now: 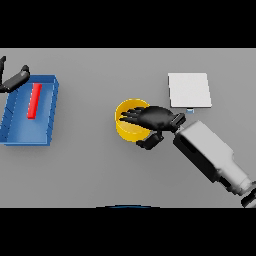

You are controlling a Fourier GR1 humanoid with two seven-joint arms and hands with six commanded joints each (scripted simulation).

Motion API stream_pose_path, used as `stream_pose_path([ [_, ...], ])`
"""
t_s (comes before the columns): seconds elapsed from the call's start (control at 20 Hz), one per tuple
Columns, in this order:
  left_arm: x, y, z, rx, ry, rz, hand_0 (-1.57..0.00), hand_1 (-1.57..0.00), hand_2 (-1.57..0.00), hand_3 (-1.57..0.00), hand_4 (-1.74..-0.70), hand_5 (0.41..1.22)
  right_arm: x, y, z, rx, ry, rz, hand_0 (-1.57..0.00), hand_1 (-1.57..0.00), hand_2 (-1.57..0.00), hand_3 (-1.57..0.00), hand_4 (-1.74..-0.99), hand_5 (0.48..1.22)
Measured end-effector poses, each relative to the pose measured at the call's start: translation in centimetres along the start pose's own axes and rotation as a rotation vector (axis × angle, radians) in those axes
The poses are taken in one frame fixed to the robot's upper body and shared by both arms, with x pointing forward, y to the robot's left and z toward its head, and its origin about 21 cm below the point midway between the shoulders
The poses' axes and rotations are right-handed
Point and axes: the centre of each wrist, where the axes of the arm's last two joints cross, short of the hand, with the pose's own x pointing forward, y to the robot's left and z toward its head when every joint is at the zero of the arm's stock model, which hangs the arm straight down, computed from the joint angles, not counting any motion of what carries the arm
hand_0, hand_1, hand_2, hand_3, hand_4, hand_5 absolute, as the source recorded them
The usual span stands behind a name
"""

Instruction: Pick up the red beaker and tilt it to pour out 1 green nut into yellow bowl. Pick up the yellow bowl and place it on the metallic measuring scale.

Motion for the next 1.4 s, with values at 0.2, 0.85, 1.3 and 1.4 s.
stream_pose_path([
  [0.2,-0.1,0.2,0.0,0.011,0.010,-0.007,0.00,0.00,0.00,0.00,-0.80,0.730,0.2,0.4,-0.4,-0.003,0.003,-0.027,-0.07,-0.07,-0.14,-0.18,-1.365,0.838],
  [0.85,0.0,0.1,0.0,0.005,0.003,-0.003,0.00,0.00,0.00,0.00,-0.79,0.727,0.3,0.2,0.5,0.022,-0.012,-0.003,-1.44,-1.41,-1.41,-1.15,-1.683,1.197],
  [1.3,-0.1,0.8,0.3,0.017,-0.008,-0.005,0.00,0.00,0.00,0.00,-0.79,0.737,0.5,-3.7,3.1,-0.021,0.036,0.005,-1.55,-1.55,-1.55,-1.30,-1.721,1.218],
  [1.4,0.0,0.6,0.3,0.021,-0.014,-0.004,0.00,0.00,0.00,0.00,-0.80,0.737,0.6,-4.3,3.4,-0.017,0.057,0.006,-1.56,-1.55,-1.56,-1.36,-1.724,1.218],
])
